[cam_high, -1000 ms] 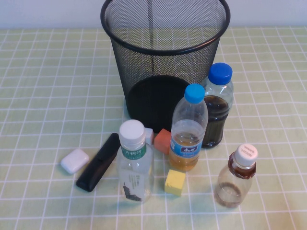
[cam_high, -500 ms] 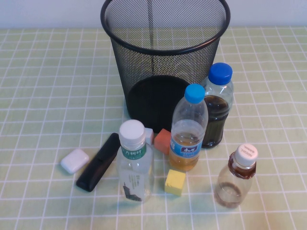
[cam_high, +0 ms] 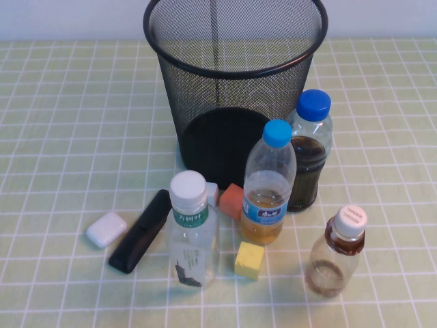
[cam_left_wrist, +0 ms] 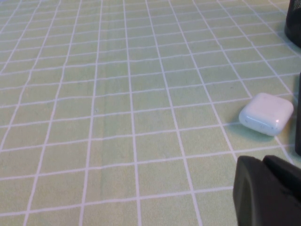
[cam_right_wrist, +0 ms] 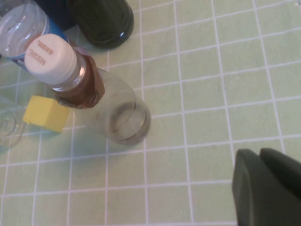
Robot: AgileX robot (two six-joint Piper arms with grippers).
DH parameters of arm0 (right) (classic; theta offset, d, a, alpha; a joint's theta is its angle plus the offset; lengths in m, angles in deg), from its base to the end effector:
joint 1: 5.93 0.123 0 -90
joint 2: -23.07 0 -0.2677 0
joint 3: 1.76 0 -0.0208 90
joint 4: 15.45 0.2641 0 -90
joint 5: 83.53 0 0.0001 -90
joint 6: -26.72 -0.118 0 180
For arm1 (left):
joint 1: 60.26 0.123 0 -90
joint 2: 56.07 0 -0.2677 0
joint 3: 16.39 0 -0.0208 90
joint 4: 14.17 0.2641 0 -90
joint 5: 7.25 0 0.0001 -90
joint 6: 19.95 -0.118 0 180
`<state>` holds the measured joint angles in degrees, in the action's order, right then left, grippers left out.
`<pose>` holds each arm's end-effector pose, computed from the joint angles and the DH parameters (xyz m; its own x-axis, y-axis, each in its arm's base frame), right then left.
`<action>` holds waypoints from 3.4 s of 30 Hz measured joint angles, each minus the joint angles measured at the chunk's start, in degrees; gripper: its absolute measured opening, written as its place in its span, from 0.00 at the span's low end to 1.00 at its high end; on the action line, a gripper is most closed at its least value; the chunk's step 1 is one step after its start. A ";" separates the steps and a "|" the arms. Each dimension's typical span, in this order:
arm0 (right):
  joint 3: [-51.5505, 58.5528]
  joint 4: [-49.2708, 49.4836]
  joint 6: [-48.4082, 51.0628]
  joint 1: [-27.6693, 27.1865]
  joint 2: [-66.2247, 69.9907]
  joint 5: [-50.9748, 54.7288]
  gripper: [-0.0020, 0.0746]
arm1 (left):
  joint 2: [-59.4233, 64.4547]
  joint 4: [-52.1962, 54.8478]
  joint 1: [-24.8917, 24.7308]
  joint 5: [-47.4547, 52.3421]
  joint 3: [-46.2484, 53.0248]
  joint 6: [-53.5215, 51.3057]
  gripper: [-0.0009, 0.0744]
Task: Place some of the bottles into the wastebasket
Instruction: Pick up a bottle from the table with right arm, then place the bottle in the trash can
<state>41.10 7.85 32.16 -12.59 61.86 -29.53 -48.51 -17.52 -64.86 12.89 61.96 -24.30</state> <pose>0.1344 0.0223 0.2729 -0.6918 0.2261 -0.6858 -0.0162 0.9446 0.3278 0.1094 -0.0112 0.1652 -0.2729 0.0430 -0.9611 0.1052 0.9943 0.0147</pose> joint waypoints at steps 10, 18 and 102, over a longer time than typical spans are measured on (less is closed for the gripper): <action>-10.46 0.68 4.94 10.93 20.21 -8.35 0.02 | 0.00 0.00 0.00 0.00 0.00 0.00 0.01; -12.88 -12.88 -5.80 33.83 24.07 -20.24 0.02 | 0.00 0.00 0.00 0.00 0.00 0.00 0.01; -94.28 -54.78 -23.15 48.56 62.25 -8.28 0.02 | 0.00 0.00 0.00 0.00 0.00 0.00 0.01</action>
<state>-53.18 -46.93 9.01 35.97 124.11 -37.82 -48.51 -17.52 -64.86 12.89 61.96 -24.30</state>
